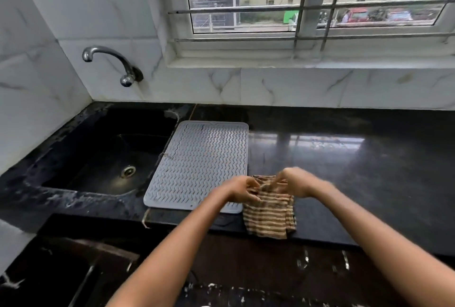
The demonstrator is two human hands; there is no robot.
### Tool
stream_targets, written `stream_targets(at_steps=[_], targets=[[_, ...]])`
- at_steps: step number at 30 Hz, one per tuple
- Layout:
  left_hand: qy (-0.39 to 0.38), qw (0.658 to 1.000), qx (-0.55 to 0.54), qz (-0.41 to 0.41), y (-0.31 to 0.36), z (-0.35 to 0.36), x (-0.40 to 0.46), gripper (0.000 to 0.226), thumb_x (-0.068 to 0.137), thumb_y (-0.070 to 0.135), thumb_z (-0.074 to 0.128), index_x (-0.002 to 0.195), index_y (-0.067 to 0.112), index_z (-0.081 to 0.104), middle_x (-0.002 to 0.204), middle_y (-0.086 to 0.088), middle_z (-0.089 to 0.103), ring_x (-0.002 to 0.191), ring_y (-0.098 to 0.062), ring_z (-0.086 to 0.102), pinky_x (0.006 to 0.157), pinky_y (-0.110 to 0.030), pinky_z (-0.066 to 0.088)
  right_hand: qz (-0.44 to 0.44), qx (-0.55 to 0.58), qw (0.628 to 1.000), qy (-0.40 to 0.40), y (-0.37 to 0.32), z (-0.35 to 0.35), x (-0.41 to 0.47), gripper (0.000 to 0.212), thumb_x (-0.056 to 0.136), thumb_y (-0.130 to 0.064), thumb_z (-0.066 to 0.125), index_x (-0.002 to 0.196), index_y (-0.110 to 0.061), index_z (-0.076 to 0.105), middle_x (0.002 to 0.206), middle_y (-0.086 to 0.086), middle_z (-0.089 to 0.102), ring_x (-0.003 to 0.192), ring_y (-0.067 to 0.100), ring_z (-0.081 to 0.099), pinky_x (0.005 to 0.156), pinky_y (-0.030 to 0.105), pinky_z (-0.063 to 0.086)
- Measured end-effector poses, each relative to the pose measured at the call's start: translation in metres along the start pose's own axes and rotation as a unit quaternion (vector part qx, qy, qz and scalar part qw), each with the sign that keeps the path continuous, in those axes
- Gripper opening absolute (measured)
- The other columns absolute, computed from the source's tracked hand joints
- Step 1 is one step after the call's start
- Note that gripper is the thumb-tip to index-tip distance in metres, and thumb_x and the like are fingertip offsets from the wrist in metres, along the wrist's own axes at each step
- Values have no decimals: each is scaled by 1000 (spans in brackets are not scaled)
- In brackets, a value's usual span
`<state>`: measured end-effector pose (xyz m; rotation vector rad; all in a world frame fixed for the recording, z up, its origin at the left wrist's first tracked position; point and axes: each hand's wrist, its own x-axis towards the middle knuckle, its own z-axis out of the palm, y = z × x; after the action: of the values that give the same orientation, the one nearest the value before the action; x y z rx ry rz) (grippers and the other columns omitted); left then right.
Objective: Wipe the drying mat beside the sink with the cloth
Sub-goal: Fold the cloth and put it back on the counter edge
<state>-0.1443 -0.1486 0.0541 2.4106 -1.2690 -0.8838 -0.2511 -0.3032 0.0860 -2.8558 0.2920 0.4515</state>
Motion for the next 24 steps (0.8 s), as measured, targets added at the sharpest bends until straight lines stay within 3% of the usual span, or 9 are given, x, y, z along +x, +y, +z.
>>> stream_targets(at_steps=[2, 4, 7, 12, 14, 16, 17, 21, 24], targets=[[63, 992, 106, 39, 4, 25, 6, 71, 84, 37, 68, 143, 12, 39, 149, -9, 42, 135, -24, 41, 111, -34, 34, -6, -1, 1000, 0, -7, 34, 6, 57, 84, -39, 63, 138, -25, 47, 144, 7, 47, 132, 29, 43, 107, 41, 38], [37, 979, 199, 27, 1, 46, 9, 84, 89, 41, 60, 151, 7, 15, 161, -11, 13, 147, -27, 17, 120, -39, 17, 31, -27, 998, -45, -7, 67, 8, 81, 87, -50, 55, 151, -22, 15, 161, 6, 7, 147, 30, 8, 119, 49, 12], [2, 972, 236, 4, -13, 66, 5, 85, 95, 51, 43, 153, 10, -4, 162, -8, -8, 150, -27, -3, 121, -43, 3, 48, -24, 998, -11, 1, 107, 2, 75, 95, -56, 35, 151, -26, -4, 160, 1, -14, 147, 24, -12, 118, 51, -1], [58, 969, 235, 41, -23, 95, -20, 79, 96, 54, 35, 153, 11, 1, 162, -7, -2, 150, -25, 1, 121, -39, 4, 15, -15, 990, 137, -1, 153, -30, 68, 94, -60, 22, 151, -29, 1, 157, -7, -13, 147, 20, -13, 117, 45, -8], [143, 945, 282, 79, -33, 115, -33, 83, 88, 61, 47, 151, 13, 23, 159, -5, 21, 147, -21, 23, 119, -35, 23, -2, -33, 981, 192, -5, 167, -47, 68, 93, -58, 25, 151, -25, 13, 159, -5, 2, 148, 21, -5, 119, 46, 1], [193, 926, 309, 99, -36, 133, -44, 80, 70, 68, 63, 134, 20, 55, 142, 3, 52, 129, -14, 52, 102, -29, 47, -16, -46, 972, 229, -10, 178, -60, 61, 94, -46, 32, 147, -17, 31, 156, 3, 26, 147, 24, 8, 114, 48, 13], [206, 925, 301, 108, -34, 138, -47, 78, 64, 67, 69, 128, 23, 61, 136, 6, 58, 123, -12, 57, 97, -28, 51, -11, -57, 970, 238, -14, 182, -65, 56, 94, -38, 33, 144, -14, 37, 152, 6, 34, 146, 25, 11, 112, 49, 16], [201, 939, 258, 107, -27, 143, -53, 75, 59, 54, 81, 126, 23, 64, 133, 7, 60, 122, -12, 58, 95, -27, 53, 24, -83, 963, 256, -21, 188, -70, 63, 78, -11, 35, 141, -11, 41, 154, 5, 31, 144, 25, 7, 112, 50, 14], [215, 930, 277, 109, -26, 141, -54, 74, 59, 55, 80, 124, 24, 64, 131, 8, 61, 121, -11, 59, 94, -26, 53, 33, -86, 966, 243, -25, 185, -71, 64, 76, -21, 38, 139, -13, 42, 154, 4, 32, 144, 26, 13, 111, 50, 11]])
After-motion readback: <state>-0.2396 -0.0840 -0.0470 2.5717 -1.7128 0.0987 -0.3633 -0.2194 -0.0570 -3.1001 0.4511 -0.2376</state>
